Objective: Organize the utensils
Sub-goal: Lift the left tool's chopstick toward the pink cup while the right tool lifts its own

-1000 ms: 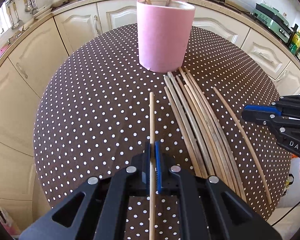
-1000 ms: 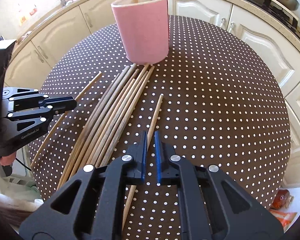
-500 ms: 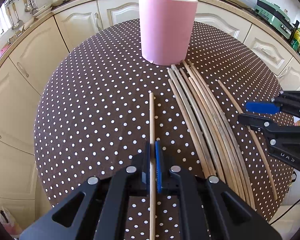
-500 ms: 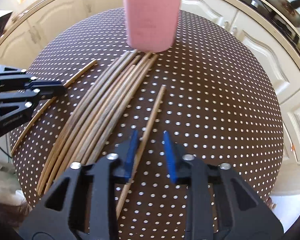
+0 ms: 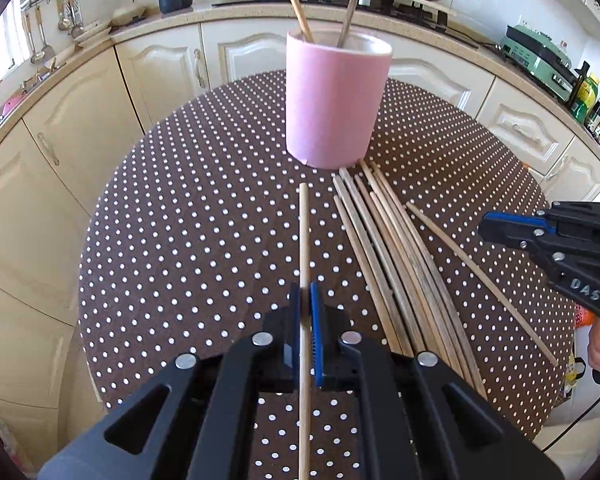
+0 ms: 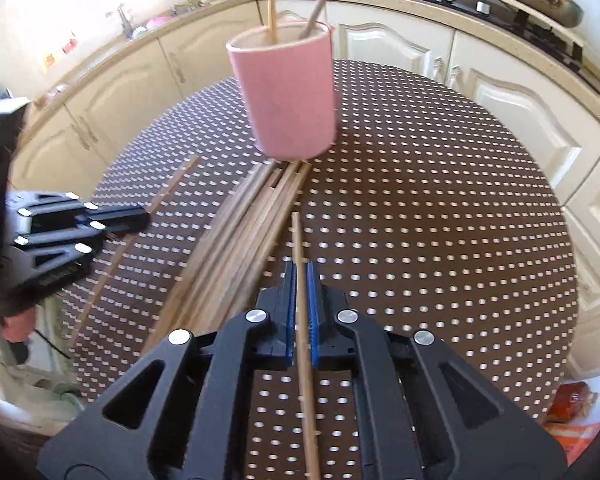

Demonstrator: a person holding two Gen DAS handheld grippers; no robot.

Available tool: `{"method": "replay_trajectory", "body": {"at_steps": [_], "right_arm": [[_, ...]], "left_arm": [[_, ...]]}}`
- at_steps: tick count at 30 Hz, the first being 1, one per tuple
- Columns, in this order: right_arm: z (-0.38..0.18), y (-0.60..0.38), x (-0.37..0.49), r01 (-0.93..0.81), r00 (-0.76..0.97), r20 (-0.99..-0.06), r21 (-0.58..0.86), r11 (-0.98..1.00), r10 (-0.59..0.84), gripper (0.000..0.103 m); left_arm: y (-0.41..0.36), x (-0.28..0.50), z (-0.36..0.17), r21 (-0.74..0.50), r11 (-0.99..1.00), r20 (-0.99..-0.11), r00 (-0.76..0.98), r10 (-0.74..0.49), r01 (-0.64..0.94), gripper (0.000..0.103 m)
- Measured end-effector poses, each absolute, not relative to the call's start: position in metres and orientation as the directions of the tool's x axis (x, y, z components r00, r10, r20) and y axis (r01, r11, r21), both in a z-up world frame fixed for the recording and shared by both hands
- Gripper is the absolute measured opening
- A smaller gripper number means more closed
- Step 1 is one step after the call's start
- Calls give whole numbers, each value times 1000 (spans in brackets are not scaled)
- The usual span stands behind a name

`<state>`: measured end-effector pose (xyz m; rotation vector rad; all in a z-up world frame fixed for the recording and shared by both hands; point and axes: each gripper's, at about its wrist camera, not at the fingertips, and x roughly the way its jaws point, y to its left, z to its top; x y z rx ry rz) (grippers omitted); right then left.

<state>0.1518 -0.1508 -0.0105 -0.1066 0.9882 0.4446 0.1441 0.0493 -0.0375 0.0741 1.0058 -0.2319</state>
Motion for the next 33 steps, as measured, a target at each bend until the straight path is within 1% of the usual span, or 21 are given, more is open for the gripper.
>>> {"method": "replay_trajectory", "body": {"at_steps": [3, 4, 6, 7, 9, 10, 14, 15, 16, 17, 18, 19, 20, 22, 25, 27, 33], "right_arm": [[-18, -140, 150, -426, 446, -853, 64, 903, 271, 8], [-20, -137, 150, -428, 442, -861, 44, 903, 252, 9], [-25, -135, 149, -428, 420, -873, 52, 902, 250, 13], [-28, -134, 147, -426, 414, -876, 53, 903, 247, 19], [-31, -134, 148, -420, 415, -883, 28, 907, 220, 46], [-32, -134, 149, -416, 423, -881, 18, 909, 212, 63], [-36, -128, 141, -439, 428, -880, -3, 899, 206, 63], [-39, -126, 140, -447, 422, -883, -7, 894, 204, 60], [-42, -122, 133, -452, 414, -888, -9, 892, 201, 40], [-42, -120, 130, -454, 430, -879, -13, 891, 206, 24], [-43, -119, 127, -458, 431, -878, -15, 889, 208, 22], [-43, -117, 126, -466, 429, -879, -19, 885, 207, 17], [-42, -115, 123, -464, 422, -880, -2, 886, 219, 8], [-42, -112, 118, -453, 425, -878, 3, 891, 219, 6], [-42, -113, 118, -445, 435, -871, 11, 895, 228, 6], [-40, -118, 127, -423, 430, -866, 55, 904, 254, 6], [-23, -134, 128, -388, 483, -820, 115, 914, 308, 6]], "left_arm": [[49, 143, -37, -43, 973, -845, 511, -157, 227, 6], [47, 144, -38, -41, 973, -849, 506, -153, 226, 6], [46, 145, -41, -42, 974, -855, 496, -150, 223, 6], [47, 146, -43, -45, 974, -860, 488, -151, 221, 6], [46, 146, -47, -49, 974, -862, 483, -153, 222, 6], [46, 146, -49, -50, 974, -863, 481, -154, 223, 6], [46, 145, -52, -45, 974, -864, 481, -150, 223, 6], [46, 145, -52, -45, 974, -865, 479, -150, 222, 6], [47, 146, -53, -48, 974, -866, 477, -151, 221, 6], [47, 146, -53, -52, 974, -867, 475, -154, 221, 6], [47, 146, -54, -54, 974, -867, 473, -156, 221, 6], [47, 146, -55, -57, 973, -867, 472, -158, 222, 6], [47, 146, -56, -57, 973, -869, 470, -158, 223, 6], [46, 147, -56, -57, 972, -870, 466, -160, 227, 6], [45, 145, -55, -60, 970, -865, 472, -169, 238, 6], [44, 143, -53, -62, 969, -858, 483, -174, 240, 6], [47, 137, -42, -113, 965, -825, 519, -224, 237, 6]]}}
